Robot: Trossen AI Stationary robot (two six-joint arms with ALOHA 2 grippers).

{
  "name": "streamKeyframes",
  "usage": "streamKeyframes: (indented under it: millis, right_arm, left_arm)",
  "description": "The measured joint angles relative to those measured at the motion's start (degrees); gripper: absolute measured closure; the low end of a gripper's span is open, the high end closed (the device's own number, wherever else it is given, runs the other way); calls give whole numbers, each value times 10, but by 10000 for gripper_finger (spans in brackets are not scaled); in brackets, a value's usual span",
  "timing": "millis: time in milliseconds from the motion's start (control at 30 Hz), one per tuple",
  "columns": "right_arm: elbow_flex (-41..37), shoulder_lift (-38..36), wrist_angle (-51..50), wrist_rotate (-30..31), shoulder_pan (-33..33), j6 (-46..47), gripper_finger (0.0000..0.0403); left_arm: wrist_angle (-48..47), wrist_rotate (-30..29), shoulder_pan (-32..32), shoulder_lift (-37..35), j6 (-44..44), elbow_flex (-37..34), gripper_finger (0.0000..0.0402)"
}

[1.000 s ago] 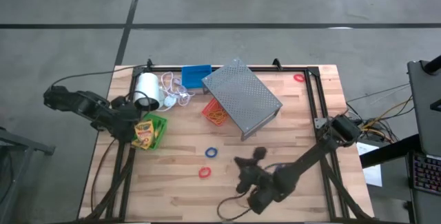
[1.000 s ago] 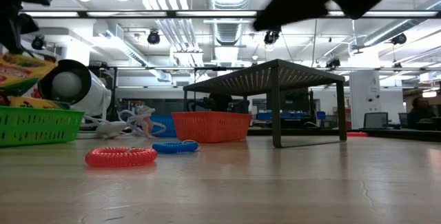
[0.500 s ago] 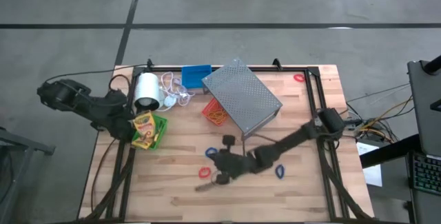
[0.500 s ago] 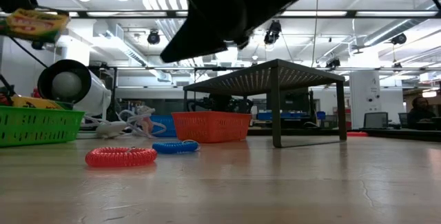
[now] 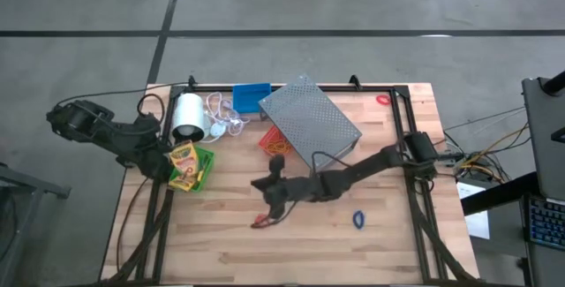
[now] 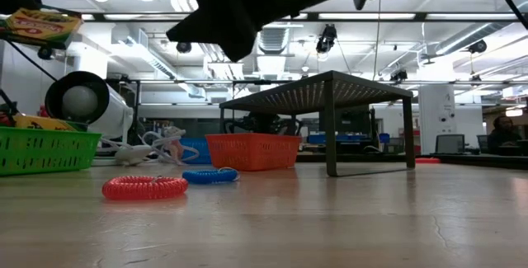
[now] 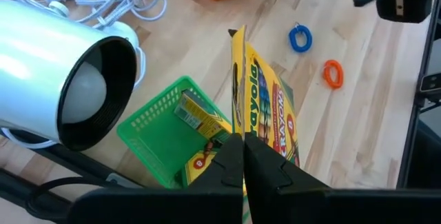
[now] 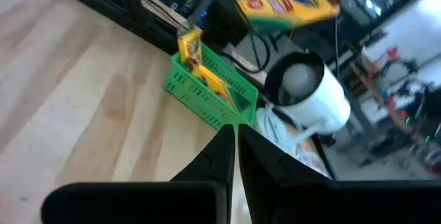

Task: Pick & Place Office Desk Supplies
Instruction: Put the crayon box into the green bin

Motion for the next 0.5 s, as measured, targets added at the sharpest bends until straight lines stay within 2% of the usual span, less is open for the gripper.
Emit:
streamKeyframes:
  millis: [200, 500]
  right_arm:
    - [0, 0, -11, -3, -5, 25, 378]
    - [0, 0, -9, -3, -5, 24, 327]
  left_arm:
    - [-1, 7, 0, 0, -1, 0, 401]
    - [-1, 7, 0, 0, -2, 0, 401]
